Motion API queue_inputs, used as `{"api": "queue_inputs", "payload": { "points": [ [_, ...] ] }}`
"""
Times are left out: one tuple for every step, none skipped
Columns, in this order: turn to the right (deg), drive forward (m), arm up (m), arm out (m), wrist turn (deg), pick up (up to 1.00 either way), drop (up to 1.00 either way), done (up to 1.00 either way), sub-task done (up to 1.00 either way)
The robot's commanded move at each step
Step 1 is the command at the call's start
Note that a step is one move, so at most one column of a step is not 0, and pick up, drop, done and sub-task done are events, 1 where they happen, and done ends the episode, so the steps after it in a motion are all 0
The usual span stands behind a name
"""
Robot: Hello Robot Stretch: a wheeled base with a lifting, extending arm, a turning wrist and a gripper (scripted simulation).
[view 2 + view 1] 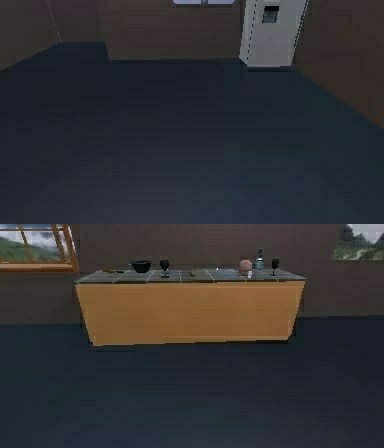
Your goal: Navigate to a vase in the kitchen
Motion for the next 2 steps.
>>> {"api": "queue_inputs", "payload": {
  "points": [
    [0.0,0.5,0.0,0.0,0.0,0.0,0.0,0.0,0.0],
    [-45.0,0.0,0.0,0.0,0.0,0.0,0.0,0.0,0.0]
  ]
}}
